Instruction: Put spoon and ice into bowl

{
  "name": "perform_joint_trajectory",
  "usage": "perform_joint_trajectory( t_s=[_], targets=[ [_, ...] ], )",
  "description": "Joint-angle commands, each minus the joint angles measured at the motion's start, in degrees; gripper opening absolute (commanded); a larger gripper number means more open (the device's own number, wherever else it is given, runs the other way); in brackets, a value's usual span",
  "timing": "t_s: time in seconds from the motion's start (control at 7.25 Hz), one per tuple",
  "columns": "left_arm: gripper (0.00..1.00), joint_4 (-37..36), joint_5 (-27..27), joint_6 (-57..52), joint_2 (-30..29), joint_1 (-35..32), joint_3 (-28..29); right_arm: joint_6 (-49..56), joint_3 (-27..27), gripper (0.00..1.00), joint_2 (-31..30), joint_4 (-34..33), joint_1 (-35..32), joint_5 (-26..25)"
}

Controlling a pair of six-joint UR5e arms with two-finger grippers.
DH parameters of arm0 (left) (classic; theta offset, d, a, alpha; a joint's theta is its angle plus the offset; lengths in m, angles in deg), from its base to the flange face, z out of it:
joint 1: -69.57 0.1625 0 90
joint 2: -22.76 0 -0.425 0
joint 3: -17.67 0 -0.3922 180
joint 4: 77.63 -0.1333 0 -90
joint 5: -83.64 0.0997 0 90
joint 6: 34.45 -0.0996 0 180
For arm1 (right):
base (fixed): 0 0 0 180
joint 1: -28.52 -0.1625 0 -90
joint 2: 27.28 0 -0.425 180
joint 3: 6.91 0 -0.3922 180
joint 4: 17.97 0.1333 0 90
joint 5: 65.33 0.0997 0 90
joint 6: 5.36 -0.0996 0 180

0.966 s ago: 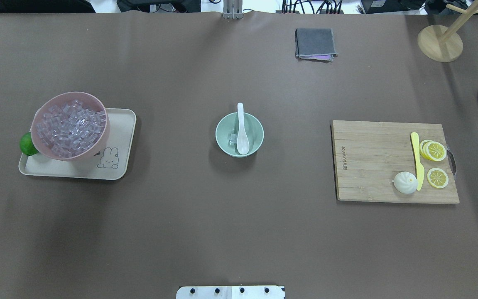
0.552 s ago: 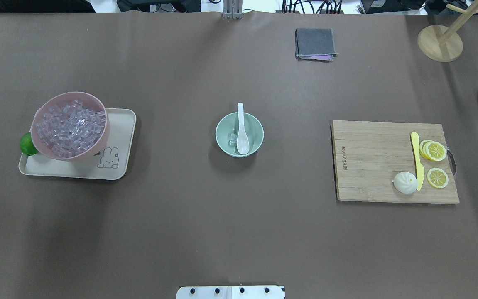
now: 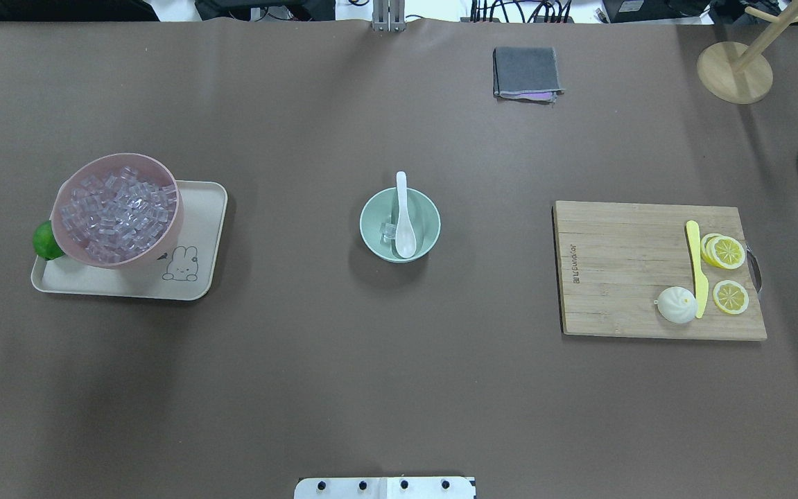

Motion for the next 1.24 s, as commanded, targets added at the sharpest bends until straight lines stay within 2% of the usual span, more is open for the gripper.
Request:
perform_joint_trajectory(
  t_s=[0.0,0.69,1.1],
  targets=[
    [0.98,-0.03,0.11,0.01,0.74,0.04,0.07,-0.07,-0.13,1.00,-0.02,0.51,-0.11,0.02],
    [0.98,-0.03,0.03,0.18,1.79,0.39,-0.28,-0.86,-0.92,1.00,0.24,-0.02,-0.37,0.37],
    [0.98,0.32,0.38,0.36,-0.84,0.39,-0.01,-0.86,0.57,1.00,0.42,-0.11,-0.29,0.55]
  ],
)
